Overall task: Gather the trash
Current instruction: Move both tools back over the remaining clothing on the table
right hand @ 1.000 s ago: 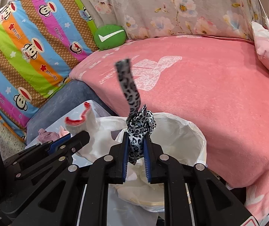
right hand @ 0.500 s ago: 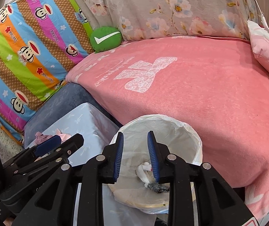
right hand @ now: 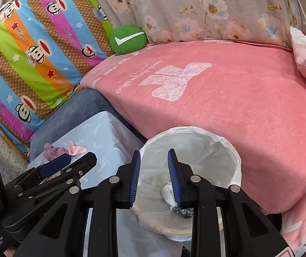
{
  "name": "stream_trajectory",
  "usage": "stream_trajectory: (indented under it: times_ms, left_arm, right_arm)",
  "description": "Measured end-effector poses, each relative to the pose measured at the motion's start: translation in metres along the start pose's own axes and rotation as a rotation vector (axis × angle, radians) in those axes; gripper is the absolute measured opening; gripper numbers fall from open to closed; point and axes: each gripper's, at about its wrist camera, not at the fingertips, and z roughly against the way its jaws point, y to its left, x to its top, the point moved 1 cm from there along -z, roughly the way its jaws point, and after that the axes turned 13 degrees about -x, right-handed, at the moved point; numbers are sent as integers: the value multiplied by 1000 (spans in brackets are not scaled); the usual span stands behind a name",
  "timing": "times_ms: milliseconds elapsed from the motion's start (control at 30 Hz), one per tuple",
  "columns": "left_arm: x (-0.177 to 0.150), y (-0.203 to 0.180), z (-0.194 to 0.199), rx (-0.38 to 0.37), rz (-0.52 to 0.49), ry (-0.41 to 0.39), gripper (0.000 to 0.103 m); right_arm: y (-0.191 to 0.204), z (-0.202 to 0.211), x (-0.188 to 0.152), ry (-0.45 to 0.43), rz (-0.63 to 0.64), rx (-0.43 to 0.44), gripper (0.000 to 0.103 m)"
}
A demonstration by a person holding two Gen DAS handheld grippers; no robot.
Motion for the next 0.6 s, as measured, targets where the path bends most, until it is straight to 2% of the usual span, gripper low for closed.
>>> stream_trajectory:
  times_ms: [233, 333, 600]
  left_arm:
    - [-3, 15, 4, 22, 30, -2, 58]
    - [-6, 24, 8, 37, 46, -8, 63]
    - [-14, 53, 16, 77, 94, -8, 64]
  right_arm:
    - [15, -2, -2, 9, 27, 15, 27]
    - [23, -3, -6, 13, 41, 23, 27]
    - [49, -6, -13, 28, 84, 46, 27]
